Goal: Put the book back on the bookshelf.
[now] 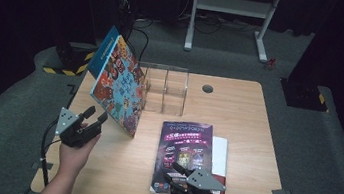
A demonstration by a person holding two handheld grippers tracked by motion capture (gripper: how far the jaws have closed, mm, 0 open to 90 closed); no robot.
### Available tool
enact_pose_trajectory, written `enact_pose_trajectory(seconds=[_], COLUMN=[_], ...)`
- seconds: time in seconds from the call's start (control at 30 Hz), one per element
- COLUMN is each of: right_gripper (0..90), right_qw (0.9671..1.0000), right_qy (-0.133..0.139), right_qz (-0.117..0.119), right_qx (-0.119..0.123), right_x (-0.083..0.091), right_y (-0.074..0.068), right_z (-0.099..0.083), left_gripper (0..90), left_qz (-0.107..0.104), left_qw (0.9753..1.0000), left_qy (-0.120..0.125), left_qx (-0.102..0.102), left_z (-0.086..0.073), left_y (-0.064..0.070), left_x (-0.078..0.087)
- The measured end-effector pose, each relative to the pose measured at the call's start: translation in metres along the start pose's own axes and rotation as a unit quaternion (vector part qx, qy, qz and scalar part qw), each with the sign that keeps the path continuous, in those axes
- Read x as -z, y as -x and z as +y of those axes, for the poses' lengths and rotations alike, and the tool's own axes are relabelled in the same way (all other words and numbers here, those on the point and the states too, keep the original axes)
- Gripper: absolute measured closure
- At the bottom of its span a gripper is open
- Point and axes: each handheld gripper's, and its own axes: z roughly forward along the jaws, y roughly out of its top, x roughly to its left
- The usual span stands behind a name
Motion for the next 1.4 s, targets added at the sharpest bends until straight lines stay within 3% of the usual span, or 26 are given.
enact_pose_trajectory(seconds=[0.13,0.3,0.4,0.43,0.47,0.63,0.7,0.9,1.0,1.07,1.1,1.13,1.27,1.4], right_gripper=[53.2,50.8,48.6,48.6,47.2,44.2,44.2,42.9,43.2,41.9,40.0,38.7,35.2,31.5], right_qw=[1.0,0.9998,0.9994,0.9994,0.9991,0.9977,0.9968,0.9944,0.9933,0.9924,0.9913,0.9906,0.9874,0.9848], right_qy=[0.0,-0.007,-0.017,-0.017,-0.022,-0.033,-0.04,-0.054,-0.065,-0.071,-0.077,-0.081,-0.093,-0.097], right_qz=[-0.002,-0.019,-0.029,-0.029,-0.036,-0.059,-0.068,-0.089,-0.093,-0.096,-0.1,-0.102,-0.117,-0.13], right_qx=[-0.001,0.004,0.002,0.002,0.002,0.007,0.006,-0.015,-0.023,-0.028,-0.037,-0.04,-0.05,-0.063], right_x=[0.001,0.005,0.006,0.006,0.008,0.011,0.014,0.022,0.025,0.026,0.028,0.029,0.034,0.04], right_y=[0.003,0.013,0.019,0.019,0.023,0.032,0.036,0.055,0.063,0.065,0.068,0.069,0.07,0.07], right_z=[0.001,0.003,0.004,0.004,0.005,0.006,0.006,0.001,-0.003,-0.004,-0.007,-0.008,-0.011,-0.014], left_gripper=[42.9,40.6,39.9,39.9,39.5,38.0,38.2,43.7,43.2,45.8,46.2,45.9,37.4,33.2], left_qz=[-0.007,-0.022,-0.028,-0.03,-0.041,-0.065,-0.075,-0.108,-0.124,-0.13,-0.147,-0.153,-0.176,-0.191], left_qw=[0.9997,0.9963,0.9944,0.9928,0.9887,0.9804,0.9781,0.9749,0.9717,0.9704,0.9679,0.9679,0.9617,0.9583], left_qy=[-0.023,-0.081,-0.099,-0.112,-0.14,-0.181,-0.19,-0.188,-0.185,-0.187,-0.189,-0.188,-0.208,-0.211], left_qx=[0.007,-0.017,-0.027,-0.031,-0.035,-0.04,-0.04,-0.052,-0.078,-0.081,-0.077,-0.068,-0.034,-0.018], left_z=[-0.011,-0.038,-0.051,-0.056,-0.063,-0.074,-0.077,-0.085,-0.089,-0.089,-0.09,-0.09,-0.091,-0.09], left_y=[0.002,0.015,0.02,0.023,0.028,0.041,0.045,0.06,0.073,0.077,0.084,0.089,0.101,0.114], left_x=[0.006,0.01,0.009,0.008,0.003,-0.01,-0.013,-0.016,-0.017,-0.017,-0.02,-0.021,-0.028,-0.033])
